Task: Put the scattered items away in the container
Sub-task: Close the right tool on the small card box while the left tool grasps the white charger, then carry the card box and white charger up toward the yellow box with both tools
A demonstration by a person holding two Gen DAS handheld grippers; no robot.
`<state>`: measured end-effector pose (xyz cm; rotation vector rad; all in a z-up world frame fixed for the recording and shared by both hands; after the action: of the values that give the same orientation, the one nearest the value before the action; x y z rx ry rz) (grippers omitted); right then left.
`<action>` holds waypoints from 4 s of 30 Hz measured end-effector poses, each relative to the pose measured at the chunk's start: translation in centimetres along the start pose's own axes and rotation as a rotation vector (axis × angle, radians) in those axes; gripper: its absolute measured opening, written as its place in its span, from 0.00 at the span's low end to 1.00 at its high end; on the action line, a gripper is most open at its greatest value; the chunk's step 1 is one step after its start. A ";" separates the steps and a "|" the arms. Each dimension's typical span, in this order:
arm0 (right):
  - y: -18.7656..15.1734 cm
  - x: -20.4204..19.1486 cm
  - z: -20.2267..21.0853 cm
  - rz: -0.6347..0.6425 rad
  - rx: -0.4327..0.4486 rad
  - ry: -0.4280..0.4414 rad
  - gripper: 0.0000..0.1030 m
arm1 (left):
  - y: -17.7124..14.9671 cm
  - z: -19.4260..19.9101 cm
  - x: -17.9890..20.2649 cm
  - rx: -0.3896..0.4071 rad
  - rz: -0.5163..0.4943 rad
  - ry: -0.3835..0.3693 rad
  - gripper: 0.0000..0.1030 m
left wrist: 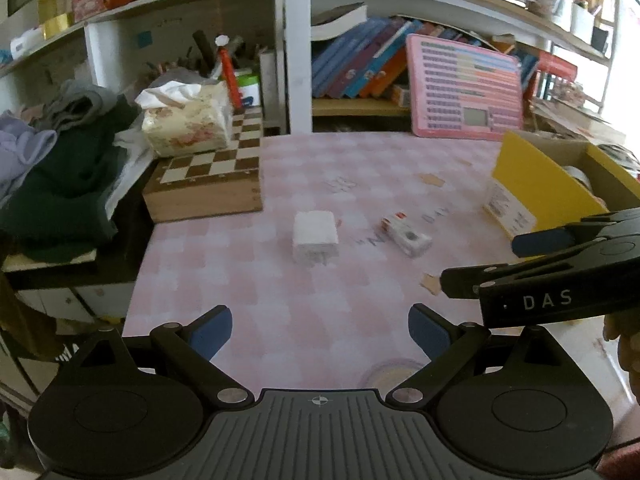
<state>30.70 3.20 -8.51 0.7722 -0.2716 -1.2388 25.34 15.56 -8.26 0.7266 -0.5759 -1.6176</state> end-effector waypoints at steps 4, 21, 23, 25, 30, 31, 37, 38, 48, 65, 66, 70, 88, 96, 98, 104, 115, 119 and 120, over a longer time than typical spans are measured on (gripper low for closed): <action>1.7 0.6 -2.2 -0.007 0.034 -0.052 0.78 | 1.0 -2.6 -1.5 -0.008 0.047 0.018 0.94; 5.3 1.8 -11.2 -0.090 -0.068 -0.062 0.44 | 4.1 -12.9 -1.7 -0.100 -0.019 -0.022 0.72; 5.3 1.9 -11.6 -0.094 -0.074 -0.049 0.44 | 4.0 -13.7 -1.5 -0.115 -0.022 -0.032 0.64; 5.3 2.0 -11.9 -0.095 -0.085 -0.038 0.44 | 3.9 -14.3 -1.5 -0.127 -0.025 -0.034 0.57; 5.3 2.0 -12.4 -0.079 -0.099 -0.016 0.43 | 4.1 -14.3 -1.2 -0.099 -0.064 -0.045 0.41; 5.3 1.9 -12.4 -0.064 -0.105 -0.014 0.43 | 4.1 -14.2 -1.4 -0.097 -0.063 -0.050 0.41; 4.5 1.1 -12.3 0.076 -0.113 -0.020 0.43 | 3.5 -13.5 -2.6 -0.118 -0.011 -0.063 0.40; 4.5 0.9 -12.3 0.094 -0.110 -0.022 0.40 | 3.5 -13.5 -2.7 -0.121 0.003 -0.066 0.40; 5.1 -0.1 -11.2 0.090 -0.077 0.030 0.27 | 3.9 -11.1 -3.3 -0.094 0.112 -0.117 0.40; 4.4 -0.9 -3.8 0.091 0.001 0.091 0.27 | 2.1 -3.9 -1.5 -0.049 0.096 -0.163 0.40; 4.0 -1.0 -3.4 0.095 -0.002 0.096 0.27 | 2.0 -3.3 -1.4 -0.045 0.090 -0.166 0.40; 2.3 -0.9 -1.5 0.101 -0.014 0.096 0.27 | 1.3 -1.2 -0.5 -0.032 0.071 -0.179 0.40; -3.7 -0.9 10.5 0.059 0.038 0.126 0.27 | -2.0 9.4 3.5 0.029 0.043 -0.261 0.40; -6.6 0.0 13.3 -0.005 0.047 0.085 0.27 | -3.4 11.7 6.0 0.039 0.014 -0.324 0.40; -7.2 0.3 14.0 -0.018 0.050 0.073 0.27 | -3.6 12.0 6.5 0.039 0.002 -0.338 0.40; -8.6 1.6 15.4 -0.064 0.056 0.034 0.27 | -3.8 12.4 8.2 0.041 -0.036 -0.381 0.40; -10.0 4.7 17.6 -0.140 0.073 -0.042 0.27 | -3.0 12.5 11.7 0.048 -0.109 -0.461 0.40; -10.2 6.3 18.5 -0.167 0.082 -0.075 0.27 | -2.3 12.3 13.6 0.054 -0.140 -0.495 0.40; -10.3 6.9 18.7 -0.175 0.083 -0.083 0.27 | -2.1 12.2 14.2 0.054 -0.149 -0.506 0.40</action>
<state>14.48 -11.41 -3.25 0.8308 -0.3307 -1.4340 13.67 1.58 -3.49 0.3995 -0.9484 -1.9447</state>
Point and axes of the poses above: each gripper's, at about its wrist camera, not at the fingertips, and z roughly against the way its jaws point, x to its right, y to its top, the point moved 9 cm from there along -z, roughly the way its jaws point, and after that the axes turned 11 degrees about -z, right-handed, at the moved point
